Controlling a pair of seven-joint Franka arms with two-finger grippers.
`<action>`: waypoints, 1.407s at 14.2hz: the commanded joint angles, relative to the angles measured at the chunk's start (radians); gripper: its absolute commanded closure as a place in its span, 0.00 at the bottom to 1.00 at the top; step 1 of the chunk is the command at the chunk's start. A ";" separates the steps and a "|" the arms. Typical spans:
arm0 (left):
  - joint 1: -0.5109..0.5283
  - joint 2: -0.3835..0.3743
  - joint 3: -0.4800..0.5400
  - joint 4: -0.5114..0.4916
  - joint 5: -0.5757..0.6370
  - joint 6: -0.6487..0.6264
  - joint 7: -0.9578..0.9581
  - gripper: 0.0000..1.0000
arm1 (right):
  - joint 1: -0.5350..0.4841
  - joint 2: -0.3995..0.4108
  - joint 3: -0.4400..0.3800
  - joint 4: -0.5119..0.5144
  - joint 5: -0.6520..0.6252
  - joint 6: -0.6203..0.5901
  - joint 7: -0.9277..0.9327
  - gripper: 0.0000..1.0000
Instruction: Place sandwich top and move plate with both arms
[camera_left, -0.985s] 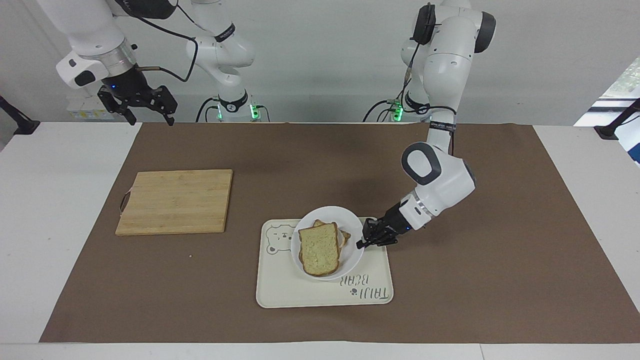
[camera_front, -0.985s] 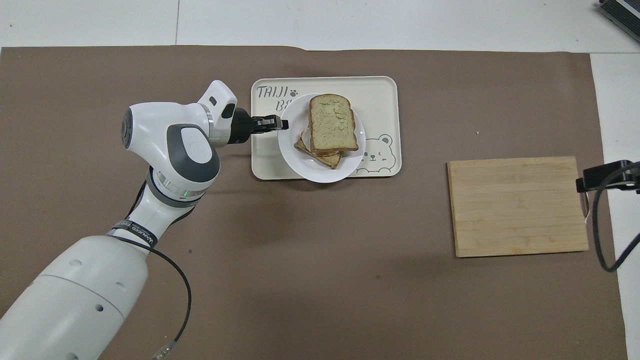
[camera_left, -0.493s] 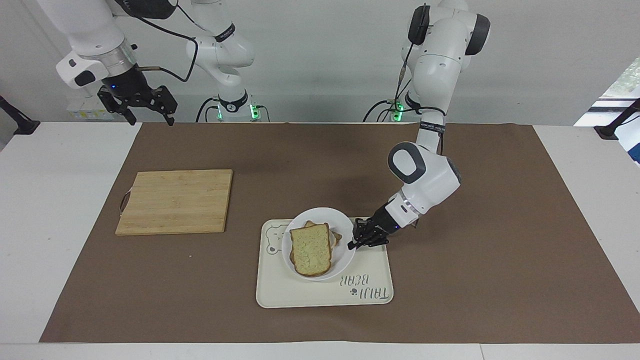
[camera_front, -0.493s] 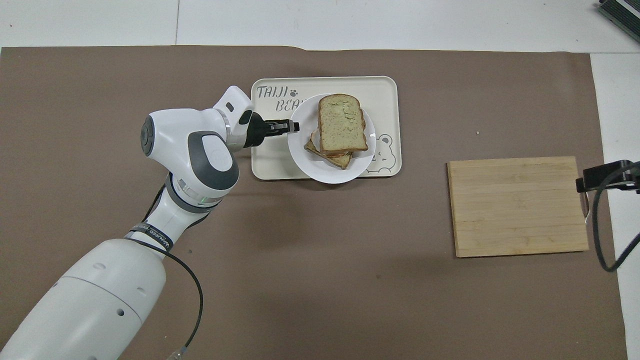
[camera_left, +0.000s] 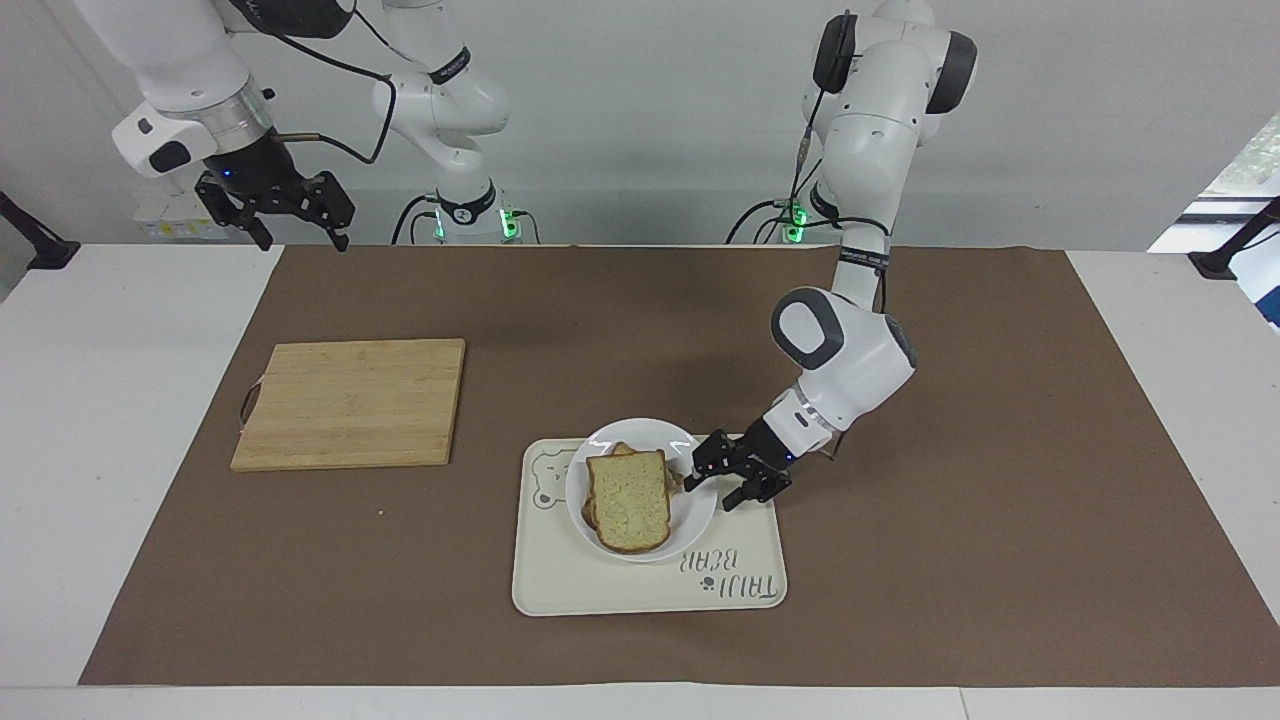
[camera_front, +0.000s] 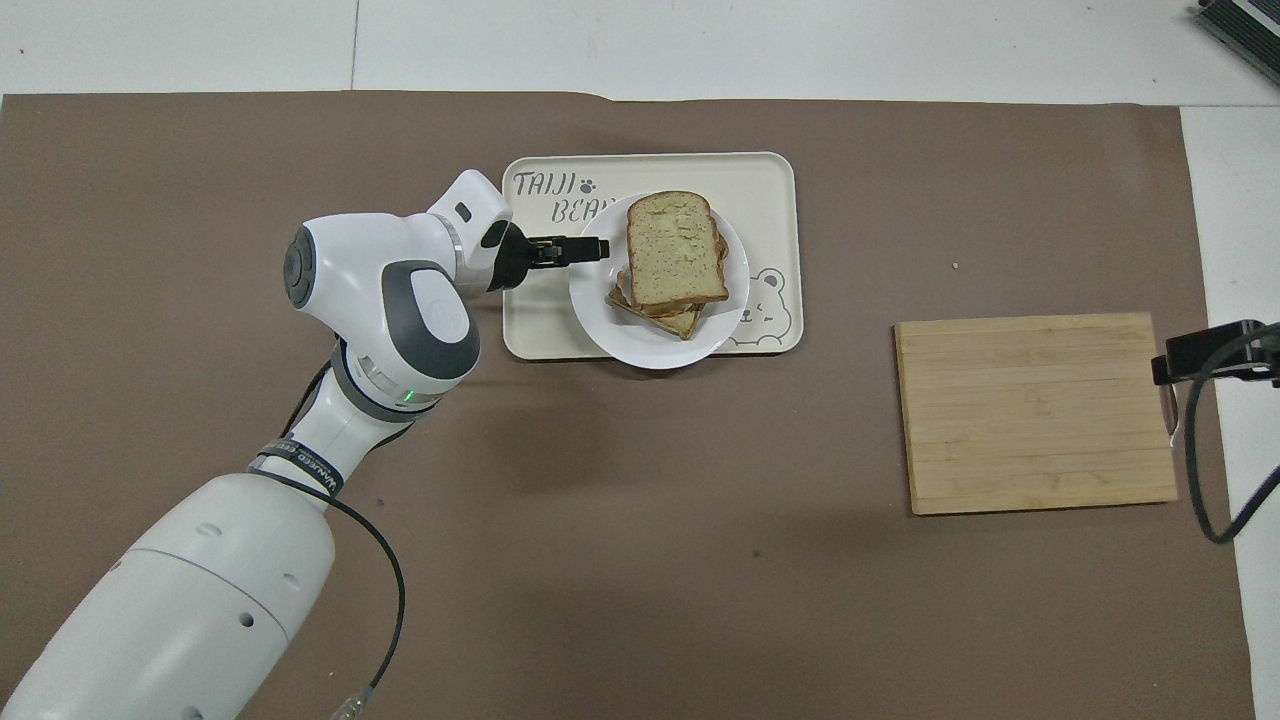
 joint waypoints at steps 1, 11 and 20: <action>0.006 -0.044 0.054 -0.001 0.036 -0.001 -0.019 0.00 | -0.009 0.007 0.012 0.013 -0.007 -0.013 0.014 0.00; 0.005 -0.226 0.309 -0.011 0.401 -0.304 -0.050 0.00 | -0.011 0.007 0.012 0.013 -0.007 -0.013 0.014 0.00; 0.011 -0.453 0.372 0.095 0.986 -0.656 -0.091 0.00 | -0.011 0.009 0.010 0.013 -0.007 -0.013 0.014 0.00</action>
